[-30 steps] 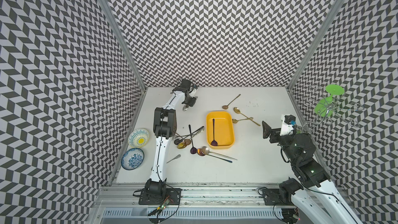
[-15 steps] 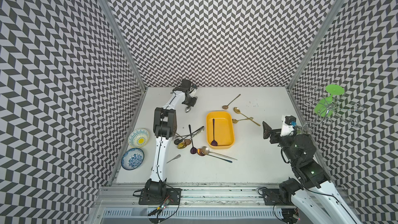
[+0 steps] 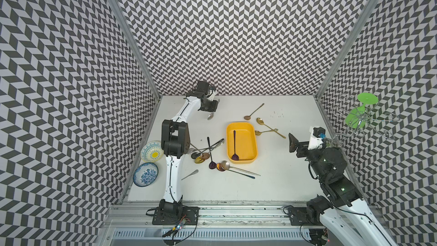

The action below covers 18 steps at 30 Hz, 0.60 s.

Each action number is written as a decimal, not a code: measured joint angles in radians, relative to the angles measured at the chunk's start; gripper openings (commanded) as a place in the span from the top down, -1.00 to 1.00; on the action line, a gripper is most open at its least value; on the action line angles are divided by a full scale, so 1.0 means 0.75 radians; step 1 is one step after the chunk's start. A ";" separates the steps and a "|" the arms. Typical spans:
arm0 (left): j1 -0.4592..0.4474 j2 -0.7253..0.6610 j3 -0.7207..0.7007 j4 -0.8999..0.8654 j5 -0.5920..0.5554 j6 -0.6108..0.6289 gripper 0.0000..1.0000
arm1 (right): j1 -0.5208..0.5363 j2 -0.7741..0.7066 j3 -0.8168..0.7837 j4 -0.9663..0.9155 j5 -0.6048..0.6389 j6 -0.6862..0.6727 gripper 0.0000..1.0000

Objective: Put the spoon into the storage box
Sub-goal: Pick up the spoon from the center of the board.

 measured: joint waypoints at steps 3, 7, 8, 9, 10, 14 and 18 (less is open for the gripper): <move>-0.035 -0.099 -0.078 0.024 0.062 -0.057 1.00 | 0.001 0.000 0.000 0.000 0.001 0.001 -0.99; -0.076 -0.218 -0.185 0.068 0.137 -0.122 1.00 | 0.000 0.000 0.000 0.000 0.004 0.000 -0.99; -0.084 -0.255 -0.228 0.088 0.169 -0.143 1.00 | 0.000 0.000 0.000 0.001 0.004 0.001 -0.99; -0.092 -0.290 -0.270 0.102 0.203 -0.166 1.00 | 0.000 0.000 0.000 0.001 0.004 0.001 -0.99; -0.097 -0.318 -0.304 0.113 0.231 -0.186 1.00 | 0.001 0.000 0.000 0.002 0.004 0.001 -0.99; -0.115 -0.428 -0.465 0.190 0.364 -0.277 1.00 | 0.001 0.000 0.000 0.007 0.005 0.001 -0.99; -0.131 -0.490 -0.591 0.273 0.494 -0.380 1.00 | 0.000 0.001 0.000 0.017 0.008 0.001 -0.99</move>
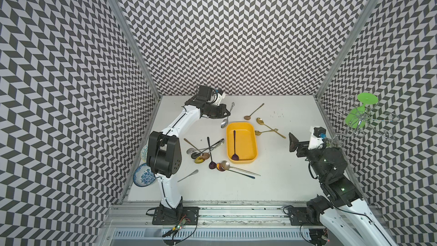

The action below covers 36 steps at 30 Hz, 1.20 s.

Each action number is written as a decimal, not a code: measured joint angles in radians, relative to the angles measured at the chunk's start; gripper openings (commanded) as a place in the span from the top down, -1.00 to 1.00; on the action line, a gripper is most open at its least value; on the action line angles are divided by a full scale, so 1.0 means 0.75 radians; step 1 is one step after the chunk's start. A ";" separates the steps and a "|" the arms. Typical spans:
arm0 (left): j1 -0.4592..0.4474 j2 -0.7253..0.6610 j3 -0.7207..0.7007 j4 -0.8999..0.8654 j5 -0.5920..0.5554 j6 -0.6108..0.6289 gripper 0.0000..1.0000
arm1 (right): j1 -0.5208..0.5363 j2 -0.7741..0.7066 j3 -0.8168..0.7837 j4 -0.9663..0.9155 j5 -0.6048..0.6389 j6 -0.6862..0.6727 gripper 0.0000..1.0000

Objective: Put the spoon into the storage box
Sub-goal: Pick up the spoon from the center of the board, then place the spoon in the storage box.

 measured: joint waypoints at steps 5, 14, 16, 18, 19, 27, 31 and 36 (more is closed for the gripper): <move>-0.043 -0.096 -0.244 0.187 0.127 -0.174 1.00 | 0.001 0.000 0.000 0.003 0.001 0.000 -0.99; -0.092 -0.185 -0.622 0.511 0.238 -0.544 1.00 | 0.000 0.003 0.000 0.004 0.003 0.000 -0.99; -0.092 -0.185 -0.657 0.566 0.239 -0.606 1.00 | 0.000 0.003 0.000 0.005 0.002 -0.001 -0.99; -0.091 -0.185 -0.693 0.626 0.239 -0.670 1.00 | 0.000 0.003 0.000 0.006 0.002 0.000 -0.99; -0.091 -0.185 -0.709 0.651 0.239 -0.697 1.00 | 0.000 0.003 0.000 0.006 0.002 0.000 -0.99; -0.091 -0.183 -0.734 0.721 0.198 -0.781 0.97 | 0.000 0.011 -0.008 0.011 0.002 0.000 -0.99; -0.092 -0.160 -0.726 0.734 0.182 -0.791 0.76 | 0.000 0.011 -0.013 0.011 0.002 -0.001 -0.99; -0.092 -0.146 -0.727 0.737 0.167 -0.802 0.43 | 0.001 0.011 -0.013 0.011 0.002 -0.001 -0.99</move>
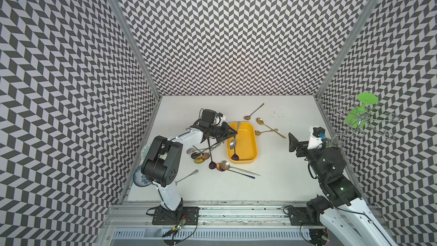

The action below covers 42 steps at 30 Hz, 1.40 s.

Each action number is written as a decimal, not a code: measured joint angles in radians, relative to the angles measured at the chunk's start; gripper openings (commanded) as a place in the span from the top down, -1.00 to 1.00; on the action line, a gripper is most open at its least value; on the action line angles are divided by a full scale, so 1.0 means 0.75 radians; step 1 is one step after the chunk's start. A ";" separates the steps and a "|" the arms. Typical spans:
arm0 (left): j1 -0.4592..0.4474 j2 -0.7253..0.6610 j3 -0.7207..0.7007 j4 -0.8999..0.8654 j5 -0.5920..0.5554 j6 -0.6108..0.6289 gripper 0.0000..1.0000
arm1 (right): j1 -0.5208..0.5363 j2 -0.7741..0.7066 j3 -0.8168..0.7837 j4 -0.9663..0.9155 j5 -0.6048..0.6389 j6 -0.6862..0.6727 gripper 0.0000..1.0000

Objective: Put the spoon into the storage box
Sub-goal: Place the spoon in the storage box.

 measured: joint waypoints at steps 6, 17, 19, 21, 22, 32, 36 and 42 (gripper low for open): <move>0.000 -0.016 -0.003 0.009 -0.011 -0.003 0.25 | -0.001 0.000 0.000 0.000 0.001 0.000 -0.99; 0.000 -0.131 -0.012 -0.018 -0.078 0.104 -0.03 | -0.001 0.001 -0.001 0.001 -0.001 0.001 -0.99; 0.000 -0.157 -0.007 -0.041 -0.107 0.152 -0.09 | -0.001 0.003 -0.002 0.001 0.001 0.002 -0.99; 0.000 -0.180 0.003 -0.069 -0.141 0.208 -0.15 | 0.000 0.012 -0.003 0.001 0.007 0.003 -0.99; 0.000 -0.193 0.009 -0.080 -0.162 0.239 -0.18 | 0.000 0.017 -0.003 0.001 0.010 0.006 -0.99; 0.034 -0.312 0.028 -0.163 -0.298 0.502 -0.46 | -0.001 0.134 0.042 -0.027 0.014 0.079 -0.99; 0.064 -0.366 0.028 -0.193 -0.322 0.603 -0.57 | -0.001 0.277 0.156 -0.076 0.003 0.174 -0.99; 0.186 -0.459 -0.021 -0.181 -0.327 0.664 -0.76 | -0.001 0.517 0.347 -0.138 -0.064 0.330 -0.99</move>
